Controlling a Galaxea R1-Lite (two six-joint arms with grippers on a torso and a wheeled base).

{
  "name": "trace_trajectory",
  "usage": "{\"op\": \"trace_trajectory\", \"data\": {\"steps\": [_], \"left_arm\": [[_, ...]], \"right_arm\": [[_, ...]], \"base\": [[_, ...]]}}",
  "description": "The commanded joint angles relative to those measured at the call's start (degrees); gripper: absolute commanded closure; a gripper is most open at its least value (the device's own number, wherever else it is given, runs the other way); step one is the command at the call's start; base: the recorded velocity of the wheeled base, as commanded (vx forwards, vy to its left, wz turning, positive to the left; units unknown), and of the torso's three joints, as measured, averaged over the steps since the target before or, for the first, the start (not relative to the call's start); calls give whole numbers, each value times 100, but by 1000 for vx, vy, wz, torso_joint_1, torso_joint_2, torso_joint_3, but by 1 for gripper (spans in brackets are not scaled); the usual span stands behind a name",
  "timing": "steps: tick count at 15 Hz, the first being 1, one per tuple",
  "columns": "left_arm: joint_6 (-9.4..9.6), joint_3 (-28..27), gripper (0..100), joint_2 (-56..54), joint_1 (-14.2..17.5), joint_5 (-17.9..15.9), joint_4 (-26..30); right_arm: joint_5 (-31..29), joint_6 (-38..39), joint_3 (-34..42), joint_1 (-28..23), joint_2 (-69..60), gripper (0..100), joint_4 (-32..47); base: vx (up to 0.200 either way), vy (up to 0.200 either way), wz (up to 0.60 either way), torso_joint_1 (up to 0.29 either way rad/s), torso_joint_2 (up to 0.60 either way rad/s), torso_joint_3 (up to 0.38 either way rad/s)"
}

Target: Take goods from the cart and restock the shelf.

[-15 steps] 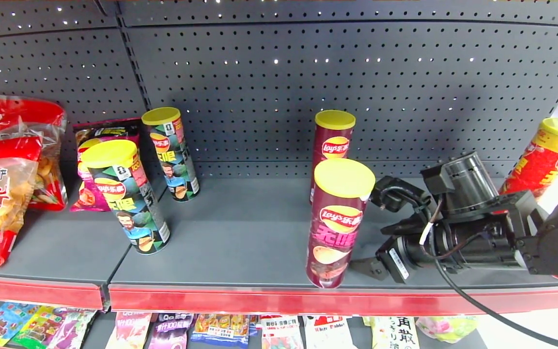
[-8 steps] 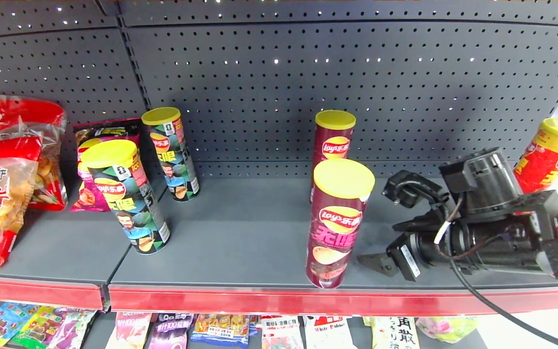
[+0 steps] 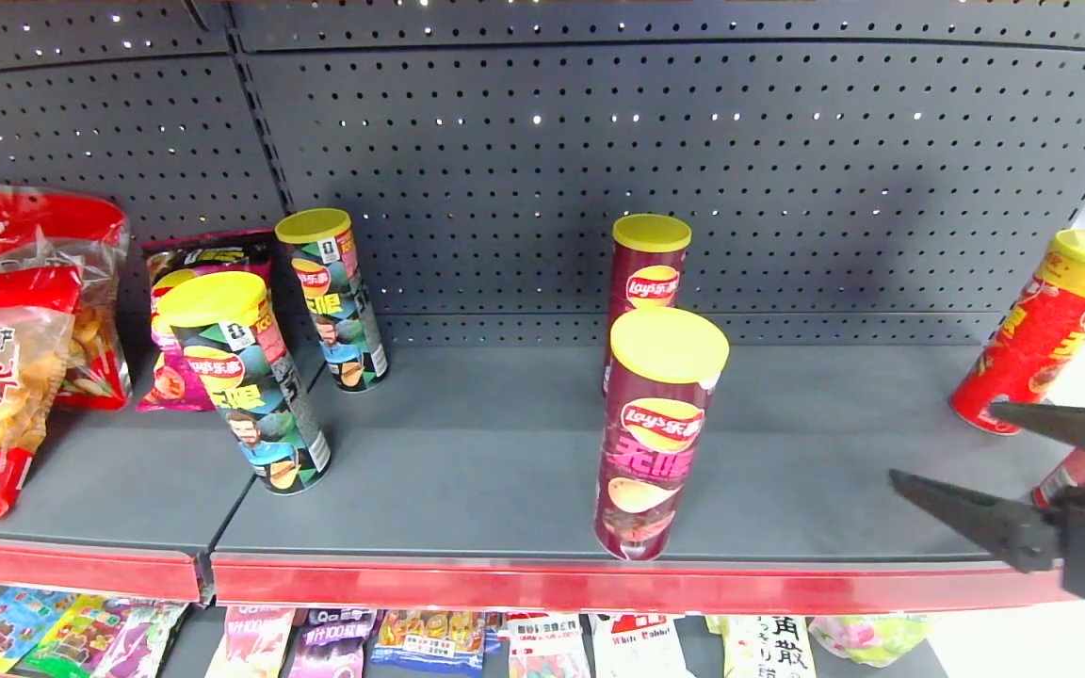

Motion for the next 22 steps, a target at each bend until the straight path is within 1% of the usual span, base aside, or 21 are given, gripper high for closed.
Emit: {"op": "trace_trajectory", "data": {"steps": [1,2,3,4,5,6,7,8,9,10,11,12,13,14,15,16,17,18,19,21,22], "left_arm": [[-1,-4,0,9,6,2,-8],[-1,-4,0,9,6,2,-8],[8,-4,0,9,6,2,-8],[-1,-4,0,9,6,11,-8],[-1,-4,0,9,-3,11,-8],[8,-4,0,9,6,2,-8],[8,-4,0,9,-3,2,-8],[8,-4,0,9,6,2,-8],[-9,-4,0,9,6,11,-8],[-1,-4,0,9,6,11,-8],[-1,-4,0,9,6,11,-8],[-1,-4,0,9,6,11,-8],[-1,-4,0,0,-3,11,-8],[-1,-4,0,0,6,11,-17],[-1,-4,0,0,-3,11,-17],[-1,-4,0,0,6,19,-17],[-1,5,0,9,6,19,-17],[-1,5,0,0,6,11,-17],[-1,5,0,0,6,11,-17],[-1,5,0,0,6,11,-17],[-1,5,0,9,6,11,-17]], "right_arm": [[-920,-46,642,-362,-2913,0,426],[-937,-90,651,-521,-3361,0,716],[-1113,-98,713,-934,-4187,0,1499],[-1394,-90,713,-1145,-4618,0,2123],[-1614,-46,757,-1206,-4978,0,2562],[-1693,-2,1091,-1189,-5470,0,2940],[-1702,-11,1477,-1171,-5752,0,3160],[-1772,86,1794,-1180,-5752,0,3151],[-1825,86,1934,-1180,-5752,0,3107],[-1649,33,2031,-1136,-5734,0,3063],[-1649,42,1996,-1232,-5470,0,3054],[-1649,121,1970,-1637,-5084,0,3054],[-1649,192,1987,-2384,-4767,0,3072],[-1623,183,2022,-3245,-4574,0,3072],[-1517,174,2040,-3781,-4539,0,3072],[-612,156,2137,-4133,-4881,0,3037],[671,209,2198,-4027,-5233,0,2799],[1480,262,2383,-4019,-5171,0,2017],[1972,200,2989,-3931,-5163,0,962],[2244,104,3675,-3790,-4987,0,-330],[2244,95,3657,-3781,-5004,0,-224]], "base": [[0,0,0,0,0,0],[0,0,0,0,0,0],[0,0,0,0,0,0],[0,0,0,0,0,0],[0,0,0,0,0,0],[0,0,0,0,0,0],[0,0,0,0,0,0],[0,0,0,0,0,0],[0,0,0,0,0,0],[0,0,0,0,0,0],[0,0,0,0,0,0],[0,0,0,0,0,0],[0,0,0,0,0,0],[0,0,0,0,0,0],[0,0,0,0,0,0],[0,0,0,0,0,0],[0,0,0,0,0,0],[0,0,0,0,0,0],[0,0,0,0,0,0],[0,0,0,0,0,0],[0,0,0,0,0,0]]}}
